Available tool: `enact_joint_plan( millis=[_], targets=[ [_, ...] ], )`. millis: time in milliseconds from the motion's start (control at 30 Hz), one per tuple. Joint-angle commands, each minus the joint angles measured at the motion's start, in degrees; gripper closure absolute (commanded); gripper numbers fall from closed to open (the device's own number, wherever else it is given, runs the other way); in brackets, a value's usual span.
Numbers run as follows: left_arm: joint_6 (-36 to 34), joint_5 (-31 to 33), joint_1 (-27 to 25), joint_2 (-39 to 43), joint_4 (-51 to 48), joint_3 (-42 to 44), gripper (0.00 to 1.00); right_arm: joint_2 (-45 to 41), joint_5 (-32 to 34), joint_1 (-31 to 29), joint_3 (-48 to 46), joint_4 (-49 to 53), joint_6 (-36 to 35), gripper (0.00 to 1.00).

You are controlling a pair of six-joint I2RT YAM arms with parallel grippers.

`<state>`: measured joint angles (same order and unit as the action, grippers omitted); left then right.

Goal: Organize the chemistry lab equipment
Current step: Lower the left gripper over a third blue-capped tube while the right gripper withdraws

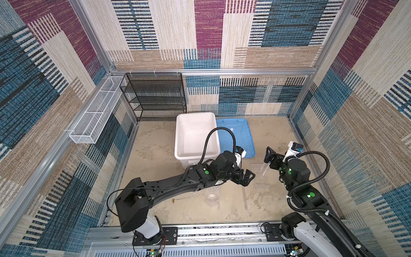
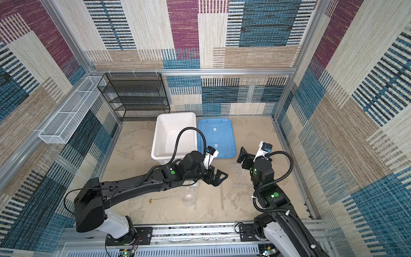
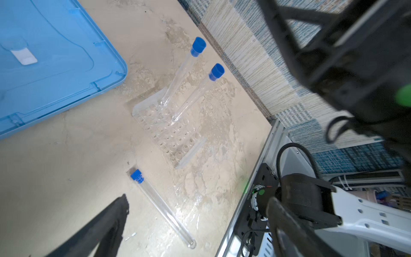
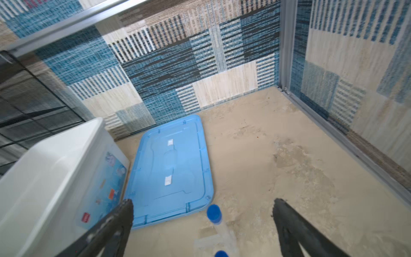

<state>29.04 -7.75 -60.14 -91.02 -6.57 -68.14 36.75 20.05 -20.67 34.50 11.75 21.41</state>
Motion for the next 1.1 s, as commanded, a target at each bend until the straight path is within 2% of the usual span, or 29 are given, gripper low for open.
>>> enact_joint_plan(
  millis=[0,100,167,300,600,733,1067],
  targets=[
    [-4.5,0.0,-0.6,-3.0,-12.2,-3.6,0.02,1.4,-7.6,-0.1,4.7,8.7,4.4,0.01],
    [-7.4,2.9,-2.9,-5.8,-16.6,-6.3,0.06,3.1,-11.8,-0.1,9.3,14.2,4.5,0.01],
    [-8.2,5.7,-4.6,-7.6,-18.7,-7.8,0.08,4.5,-12.2,0.0,11.4,17.5,4.5,0.01],
    [-5.5,3.8,-5.2,-12.9,-20.7,-10.6,0.15,4.7,-12.4,0.0,13.5,20.0,3.8,0.01],
    [-2.8,8.3,-6.5,-22.5,-25.9,-17.3,0.3,3.9,-11.0,0.0,13.9,20.6,2.3,0.01],
    [-2.5,10.1,-6.4,-26.3,-29.2,-20.5,0.33,3.6,-9.8,0.0,12.7,19.2,2.4,0.01],
    [-5.5,7.8,-4.7,-31.0,-31.6,-25.0,0.45,5.8,-4.5,0.0,14.5,20.1,3.8,0.01]
  ],
)
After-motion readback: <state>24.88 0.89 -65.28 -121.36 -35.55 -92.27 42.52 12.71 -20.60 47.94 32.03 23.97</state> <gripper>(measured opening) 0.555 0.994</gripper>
